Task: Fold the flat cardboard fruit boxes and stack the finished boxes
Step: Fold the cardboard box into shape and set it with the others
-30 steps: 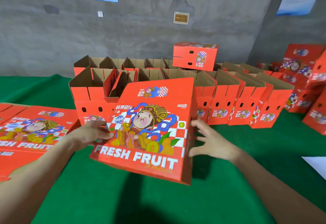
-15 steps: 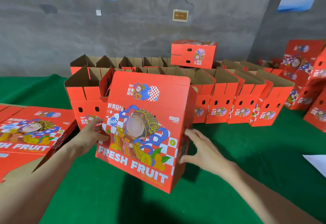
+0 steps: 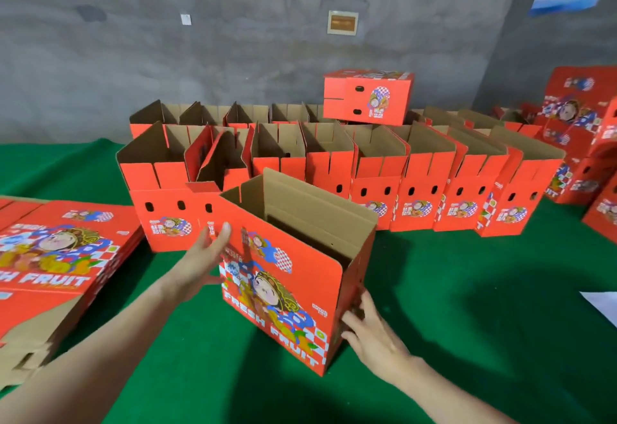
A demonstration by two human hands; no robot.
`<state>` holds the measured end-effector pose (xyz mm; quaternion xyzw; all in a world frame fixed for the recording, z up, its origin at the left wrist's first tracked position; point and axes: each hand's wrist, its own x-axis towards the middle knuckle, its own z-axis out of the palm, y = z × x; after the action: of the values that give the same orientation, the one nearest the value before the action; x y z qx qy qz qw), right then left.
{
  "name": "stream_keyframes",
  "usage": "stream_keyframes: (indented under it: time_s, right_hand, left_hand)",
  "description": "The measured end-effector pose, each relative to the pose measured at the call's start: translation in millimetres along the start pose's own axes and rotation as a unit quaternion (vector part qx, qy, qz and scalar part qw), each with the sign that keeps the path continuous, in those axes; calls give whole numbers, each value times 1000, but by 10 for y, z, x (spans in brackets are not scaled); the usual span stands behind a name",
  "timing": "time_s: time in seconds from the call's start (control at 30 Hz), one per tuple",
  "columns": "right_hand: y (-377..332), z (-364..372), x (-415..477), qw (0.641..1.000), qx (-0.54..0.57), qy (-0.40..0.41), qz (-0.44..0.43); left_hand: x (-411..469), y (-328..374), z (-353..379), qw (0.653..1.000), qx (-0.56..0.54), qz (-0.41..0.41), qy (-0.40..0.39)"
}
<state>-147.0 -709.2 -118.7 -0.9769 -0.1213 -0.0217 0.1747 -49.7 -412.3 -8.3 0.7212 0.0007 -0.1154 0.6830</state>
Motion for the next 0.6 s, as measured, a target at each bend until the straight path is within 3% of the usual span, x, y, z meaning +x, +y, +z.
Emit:
stream_keyframes:
  time_s: [0.2,0.3,0.47,0.53,0.6]
  right_hand:
    - [167,-88,61,993,-82,8,-79]
    - [156,-164,106,995,-49,27,-80]
    - [110,-704,276,995,-29,47,-87]
    - [133,-1055,351,997,-20,43,-62]
    - [182,-1340,446,994,-44,87,-54]
  left_hand:
    - [-20,371,297,996,-60,-60,5]
    - [-6,462,481,996,-69,-26,51]
    - [-82,689,564,978,-66,148,135]
    - [-77,795,544,956,-31,239,167]
    - [14,883,489,924,6,326,199]
